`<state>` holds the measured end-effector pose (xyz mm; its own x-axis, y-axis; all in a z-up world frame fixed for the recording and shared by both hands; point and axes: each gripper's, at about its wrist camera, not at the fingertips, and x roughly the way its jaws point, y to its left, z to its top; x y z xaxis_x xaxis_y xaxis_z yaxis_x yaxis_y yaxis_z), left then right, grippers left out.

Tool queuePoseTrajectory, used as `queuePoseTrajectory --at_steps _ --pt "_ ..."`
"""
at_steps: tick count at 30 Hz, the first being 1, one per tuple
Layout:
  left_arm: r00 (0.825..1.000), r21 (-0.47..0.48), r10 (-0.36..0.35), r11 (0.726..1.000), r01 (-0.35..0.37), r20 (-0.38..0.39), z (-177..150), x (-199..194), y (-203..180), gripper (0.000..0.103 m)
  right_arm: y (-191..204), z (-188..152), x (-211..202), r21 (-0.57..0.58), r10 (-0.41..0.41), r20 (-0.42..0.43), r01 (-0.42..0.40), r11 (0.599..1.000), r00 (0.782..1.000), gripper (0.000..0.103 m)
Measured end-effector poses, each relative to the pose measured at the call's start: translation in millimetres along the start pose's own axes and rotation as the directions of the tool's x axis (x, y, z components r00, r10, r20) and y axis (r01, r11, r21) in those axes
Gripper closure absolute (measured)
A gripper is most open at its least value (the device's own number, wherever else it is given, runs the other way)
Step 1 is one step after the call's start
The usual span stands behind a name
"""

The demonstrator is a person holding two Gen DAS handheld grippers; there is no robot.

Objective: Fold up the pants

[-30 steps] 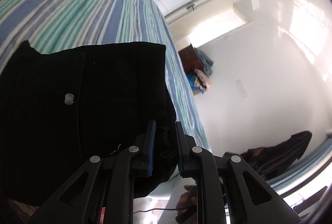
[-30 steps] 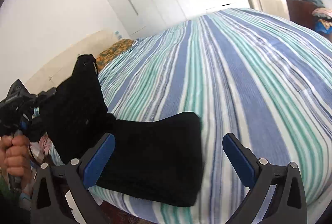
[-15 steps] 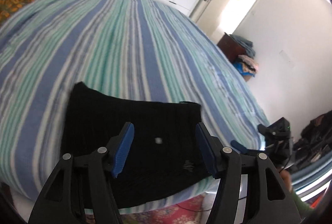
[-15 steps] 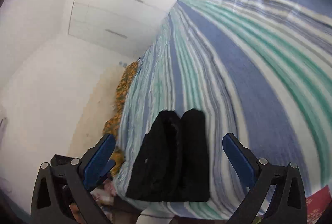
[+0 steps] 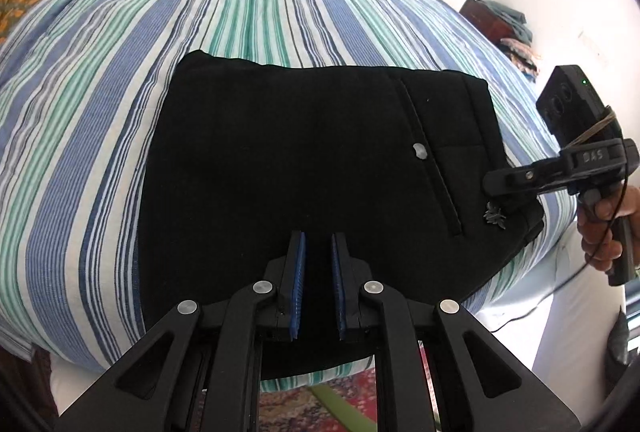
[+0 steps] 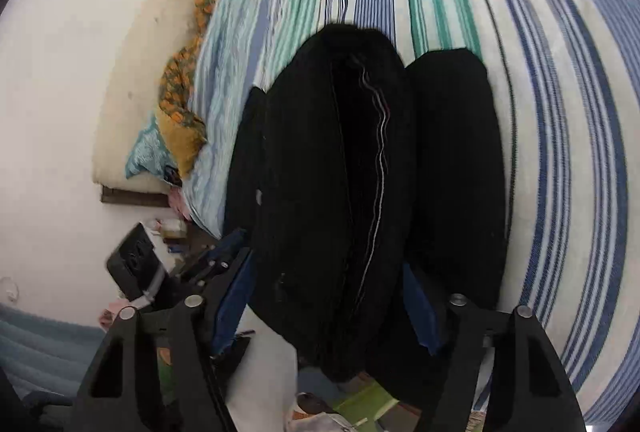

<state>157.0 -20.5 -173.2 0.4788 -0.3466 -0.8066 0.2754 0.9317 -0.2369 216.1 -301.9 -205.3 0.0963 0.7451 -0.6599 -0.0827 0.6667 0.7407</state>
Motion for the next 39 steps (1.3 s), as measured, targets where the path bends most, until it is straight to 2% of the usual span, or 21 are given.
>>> queuePoseTrajectory --at_steps 1,3,4,5,7,10,13,16,18,19,20,21,23,24,26,29,31,33,35,36,39 --pt "1.0 -0.004 0.014 1.0 -0.014 0.0 2 -5 0 0.092 6 3 8 -0.035 -0.056 -0.016 0.055 0.998 0.998 0.063" --pt "1.0 -0.022 0.02 1.0 -0.019 0.018 7 -23 -2 0.086 21 8 10 -0.091 -0.092 -0.002 0.091 0.992 0.996 0.072" --pt "0.999 -0.033 0.016 0.999 -0.015 0.04 10 -31 0 0.073 28 8 2 -0.114 -0.074 0.024 0.076 0.991 0.997 0.079" --pt "0.997 -0.042 0.026 0.999 -0.023 0.067 12 -39 1 0.054 38 8 -9 -0.141 -0.042 0.055 0.049 0.989 0.998 0.08" --pt "0.99 -0.049 0.062 0.997 -0.057 0.125 17 -58 0 0.039 50 5 -31 -0.191 -0.001 0.108 0.022 0.981 0.994 0.082" --pt "0.981 -0.05 0.119 0.992 -0.112 0.154 25 -63 -1 0.031 58 -6 -59 -0.232 0.006 0.152 0.029 0.972 0.988 0.082" --pt "0.972 -0.029 0.195 0.981 -0.193 0.127 23 -45 -2 0.03 31 -14 -63 -0.179 -0.063 0.157 0.091 0.98 0.986 0.082" --pt "0.962 0.025 0.264 0.964 -0.266 0.067 15 -19 -6 0.03 -14 -27 -43 -0.096 -0.202 0.116 0.213 0.972 0.972 0.082" --pt "0.953 0.056 0.301 0.951 -0.303 0.041 9 -13 -8 0.03 -26 -32 -43 -0.043 -0.158 0.152 0.167 0.985 0.976 0.079" --pt "0.952 0.061 0.304 0.95 -0.306 0.043 6 -15 -9 0.03 -25 -33 -47 -0.029 -0.142 0.172 0.15 0.988 0.975 0.071" --pt "0.952 0.064 0.302 0.95 -0.305 0.045 5 -15 -11 0.03 -20 -33 -51 -0.028 -0.153 0.182 0.16 0.987 0.971 0.066" --pt "0.951 0.068 0.306 0.949 -0.309 0.046 5 -16 -12 0.03 -12 -32 -57 -0.044 -0.198 0.196 0.21 0.977 0.961 0.062" --pt "0.946 0.076 0.32 0.943 -0.323 0.043 5 -17 -14 0.03 16 -25 -72 -0.115 -0.293 0.259 0.33 0.937 0.92 0.062" --pt "0.944 0.077 0.327 0.941 -0.329 0.041 6 -16 -15 0.03 31 -21 -79 -0.153 -0.304 0.298 0.36 0.92 0.905 0.062" --pt "0.941 0.074 0.337 0.938 -0.338 0.036 7 -16 -15 0.03 58 -12 -93 -0.22 -0.272 0.362 0.366 0.904 0.891 0.062" --pt "0.937 0.076 0.349 0.934 -0.35 0.023 7 -12 -15 0.03 80 1 -94 -0.317 -0.194 0.409 0.339 0.886 0.892 0.062" --pt "0.934 0.081 0.357 0.93 -0.357 0.02 6 -10 -16 0.03 81 9 -75 -0.343 -0.188 0.404 0.339 0.876 0.895 0.061" --pt "0.933 0.087 0.358 0.929 -0.358 0.018 7 -9 -16 0.03 66 21 -44 -0.312 -0.229 0.364 0.35 0.883 0.903 0.061" --pt "0.934 0.088 0.357 0.93 -0.357 0.017 7 -9 -17 0.03 33 31 -17 -0.227 -0.303 0.279 0.369 0.901 0.911 0.067" --pt "0.933 0.089 0.36 0.929 -0.36 0.014 7 -9 -17 0.03 20 30 -16 -0.192 -0.305 0.266 0.36 0.913 0.915 0.073" --pt "0.933 0.085 0.361 0.929 -0.36 0.006 6 -8 -15 0.03 18 20 -34 -0.162 -0.28 0.304 0.339 0.927 0.91 0.075"
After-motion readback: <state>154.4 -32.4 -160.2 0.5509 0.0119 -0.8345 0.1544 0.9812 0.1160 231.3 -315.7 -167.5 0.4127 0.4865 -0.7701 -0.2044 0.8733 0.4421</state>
